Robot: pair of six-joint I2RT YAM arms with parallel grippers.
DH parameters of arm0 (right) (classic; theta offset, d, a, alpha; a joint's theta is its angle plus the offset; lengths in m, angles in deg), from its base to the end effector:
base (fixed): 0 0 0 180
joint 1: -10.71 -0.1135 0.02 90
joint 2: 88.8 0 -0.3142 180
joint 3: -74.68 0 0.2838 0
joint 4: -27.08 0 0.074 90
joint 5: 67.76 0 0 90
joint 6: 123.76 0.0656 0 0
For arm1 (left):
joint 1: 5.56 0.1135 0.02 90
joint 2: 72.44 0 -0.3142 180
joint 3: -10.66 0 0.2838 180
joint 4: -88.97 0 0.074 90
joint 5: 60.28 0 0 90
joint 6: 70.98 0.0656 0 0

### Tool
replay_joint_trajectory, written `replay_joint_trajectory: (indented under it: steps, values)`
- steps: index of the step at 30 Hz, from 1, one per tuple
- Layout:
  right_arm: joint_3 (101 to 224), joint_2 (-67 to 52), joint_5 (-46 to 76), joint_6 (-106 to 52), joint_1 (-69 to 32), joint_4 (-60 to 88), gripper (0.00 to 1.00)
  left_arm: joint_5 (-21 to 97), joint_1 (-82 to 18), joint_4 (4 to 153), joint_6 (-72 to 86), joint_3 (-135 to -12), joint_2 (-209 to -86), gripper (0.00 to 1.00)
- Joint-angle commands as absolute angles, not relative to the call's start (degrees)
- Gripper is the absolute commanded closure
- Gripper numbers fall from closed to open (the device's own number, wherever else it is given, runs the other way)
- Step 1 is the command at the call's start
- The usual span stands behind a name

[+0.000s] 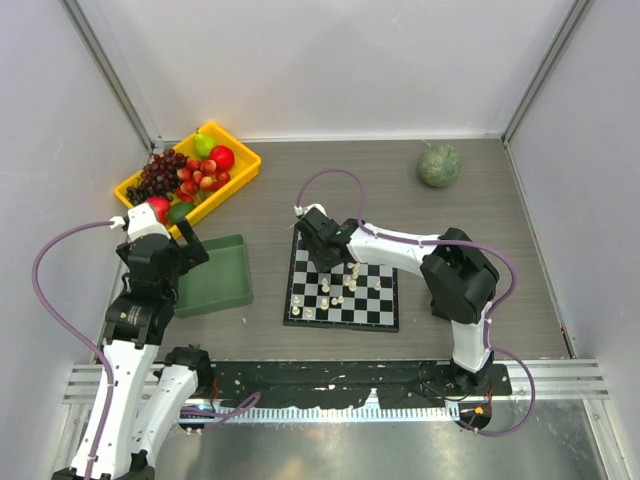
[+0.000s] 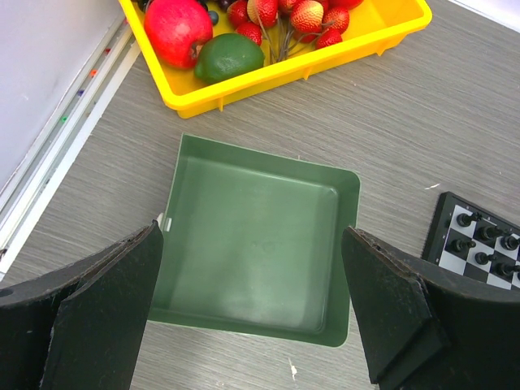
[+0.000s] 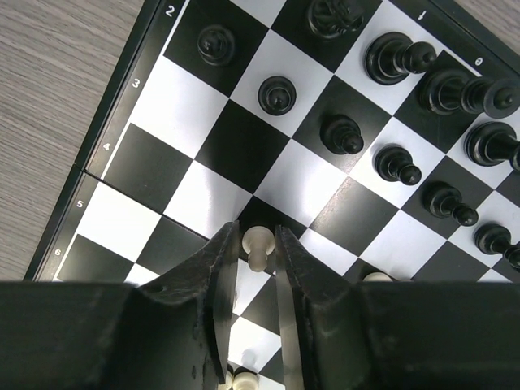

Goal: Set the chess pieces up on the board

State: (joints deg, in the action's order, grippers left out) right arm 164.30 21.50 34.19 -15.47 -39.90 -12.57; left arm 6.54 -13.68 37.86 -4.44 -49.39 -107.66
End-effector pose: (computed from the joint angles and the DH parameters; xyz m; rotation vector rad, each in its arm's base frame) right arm 0.3043 0.3491 0.1879 -0.6531 2.5125 0.1648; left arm 0.1435 0.0056 0.3544 -0.5129 1.9232 0.0558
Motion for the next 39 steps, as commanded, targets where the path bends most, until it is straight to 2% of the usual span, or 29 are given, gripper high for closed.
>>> replay_joint_trajectory:
  steps: [1, 8, 20, 39]
  values:
    - [164.94, 18.35, 35.34, -15.74, -39.74, -12.11, 0.68, 5.55, -13.47, 38.96, -3.91, -50.07, -107.25, 0.01]
    - [164.41, 17.46, 35.34, -15.21, -39.74, -12.55, 0.67, 5.46, -13.39, 38.96, -3.91, -49.98, -107.25, 0.01]
    - [163.36, 15.18, 34.81, -15.13, -39.83, -12.20, 0.81, 5.55, -13.39, 39.14, -3.91, -49.89, -107.42, 0.01]
    - [159.14, 13.86, 33.05, -11.26, -50.11, -11.67, 0.82, 5.81, -13.39, 39.05, -4.18, -50.16, -107.25, 0.01]
